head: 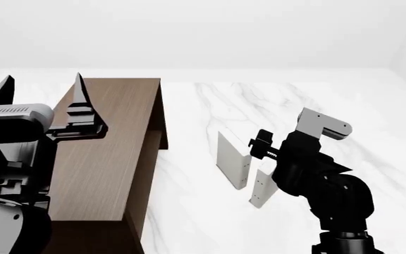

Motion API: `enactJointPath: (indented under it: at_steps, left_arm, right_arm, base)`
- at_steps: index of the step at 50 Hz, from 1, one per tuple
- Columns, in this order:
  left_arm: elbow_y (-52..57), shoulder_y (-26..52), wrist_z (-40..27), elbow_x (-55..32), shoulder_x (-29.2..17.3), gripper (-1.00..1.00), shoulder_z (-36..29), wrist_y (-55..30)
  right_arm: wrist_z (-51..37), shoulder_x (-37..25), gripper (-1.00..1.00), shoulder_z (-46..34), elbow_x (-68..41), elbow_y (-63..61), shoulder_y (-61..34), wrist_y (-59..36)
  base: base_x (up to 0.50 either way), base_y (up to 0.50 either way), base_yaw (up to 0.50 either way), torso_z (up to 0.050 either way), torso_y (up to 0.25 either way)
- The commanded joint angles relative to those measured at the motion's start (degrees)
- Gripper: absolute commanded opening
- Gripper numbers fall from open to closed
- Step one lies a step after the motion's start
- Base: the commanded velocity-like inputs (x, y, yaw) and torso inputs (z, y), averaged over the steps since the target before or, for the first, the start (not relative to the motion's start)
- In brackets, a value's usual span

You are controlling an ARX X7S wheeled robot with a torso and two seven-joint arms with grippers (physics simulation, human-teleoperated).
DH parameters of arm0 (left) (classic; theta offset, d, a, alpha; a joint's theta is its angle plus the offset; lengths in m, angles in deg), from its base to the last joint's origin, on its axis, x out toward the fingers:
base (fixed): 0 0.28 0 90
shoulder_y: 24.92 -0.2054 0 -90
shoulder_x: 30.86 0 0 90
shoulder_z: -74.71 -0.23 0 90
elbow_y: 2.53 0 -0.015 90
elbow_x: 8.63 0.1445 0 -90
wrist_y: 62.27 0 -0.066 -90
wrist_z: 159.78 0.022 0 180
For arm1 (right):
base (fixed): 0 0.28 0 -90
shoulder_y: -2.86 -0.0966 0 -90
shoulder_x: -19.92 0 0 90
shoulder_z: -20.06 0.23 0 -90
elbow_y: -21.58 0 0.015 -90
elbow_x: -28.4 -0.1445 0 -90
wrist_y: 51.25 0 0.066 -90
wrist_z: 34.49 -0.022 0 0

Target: Pick up the book on the right and place it under the cabinet shelf.

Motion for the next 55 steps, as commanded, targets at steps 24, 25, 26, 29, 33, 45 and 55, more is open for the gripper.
enactJointPath:
  at_steps: [24, 25, 26, 29, 33, 45, 55]
  left_arm:
    - [-1.84, -1.91, 0.24, 0.39, -0.38, 1.0, 0.0, 2.98]
    - [-1.89, -1.98, 0.25, 0.4, -0.38, 1.0, -0.02, 3.06]
    - [-1.92, -2.06, 0.25, 0.41, -0.38, 1.0, -0.05, 3.15]
    - [-1.94, -2.24, 0.25, 0.43, -0.4, 1.0, -0.12, 3.3]
    - [-1.97, -2.35, 0.2, 0.41, -0.46, 1.0, -0.17, 3.4]
    - [-1.91, -2.57, 0.0, 0.54, -0.59, 1.0, -0.72, 3.59]
    - [-1.88, -2.21, -0.08, 0.34, -0.88, 1.0, -0.92, 3.49]
  right_arm:
    - [3.73, -0.13, 1.0, -3.37, 2.56, 9.83, -1.07, 6.99]
    - [3.86, -0.1, 1.0, -3.45, 2.62, 10.13, -1.13, 7.18]
    - [4.0, -0.07, 1.0, -3.53, 2.67, 10.44, -1.18, 7.38]
    - [4.29, 0.02, 1.0, -3.66, 2.73, 11.26, -1.33, 7.87]
    - [4.54, 0.06, 1.0, -3.78, 2.72, 12.05, -1.46, 8.38]
    - [5.93, 0.19, 1.0, -4.3, 3.08, 15.69, -2.25, 10.35]
    - [6.71, 0.46, 1.0, -4.8, 3.55, 18.62, -2.96, 12.01]
  base:
    - [0.0, 0.0, 0.0, 0.0, 0.0]
    - [0.0, 0.0, 0.0, 0.0, 0.0]
    - [0.0, 0.0, 0.0, 0.0, 0.0]
    - [0.0, 0.0, 0.0, 0.0, 0.0]
    - [0.0, 0.0, 0.0, 0.0, 0.0]
    - [0.0, 0.0, 0.0, 0.0, 0.0]
    - [0.0, 0.0, 0.0, 0.0, 0.0]
